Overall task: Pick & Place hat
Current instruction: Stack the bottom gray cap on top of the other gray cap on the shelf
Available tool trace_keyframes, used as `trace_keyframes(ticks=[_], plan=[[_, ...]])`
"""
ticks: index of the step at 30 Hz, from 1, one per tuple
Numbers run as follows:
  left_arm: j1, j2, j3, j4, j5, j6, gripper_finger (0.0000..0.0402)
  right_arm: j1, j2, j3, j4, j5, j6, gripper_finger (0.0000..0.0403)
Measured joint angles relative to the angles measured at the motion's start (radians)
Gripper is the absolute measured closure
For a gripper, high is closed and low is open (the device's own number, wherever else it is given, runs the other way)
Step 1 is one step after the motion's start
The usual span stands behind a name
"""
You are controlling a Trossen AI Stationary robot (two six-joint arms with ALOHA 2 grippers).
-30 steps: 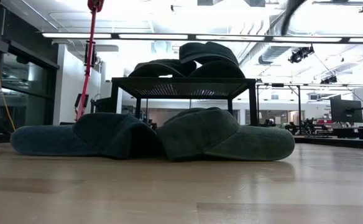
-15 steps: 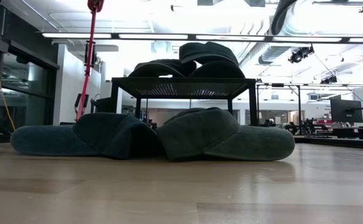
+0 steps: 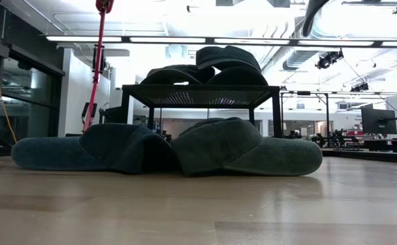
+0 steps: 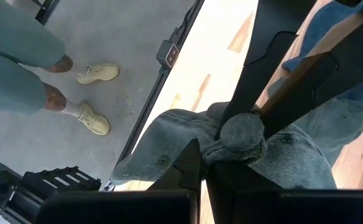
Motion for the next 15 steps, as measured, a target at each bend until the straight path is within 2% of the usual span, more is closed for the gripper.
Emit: trace_keyframes(ticks=[4, 8, 15], plan=[[0.000, 0.000, 0.000, -0.006, -0.002, -0.004, 0.0396, 0.000, 0.000, 0.000, -0.001, 0.015, 0.026, 0.0376], [0.000, 0.000, 0.000, -0.019, -0.011, -0.026, 0.0396, -0.003, -0.014, 0.009, -0.017, 0.028, 0.066, 0.0330], [0.000, -0.001, 0.000, -0.040, -0.159, -0.094, 0.0396, -0.006, -0.098, 0.018, -0.058, 0.119, 0.173, 0.0252]])
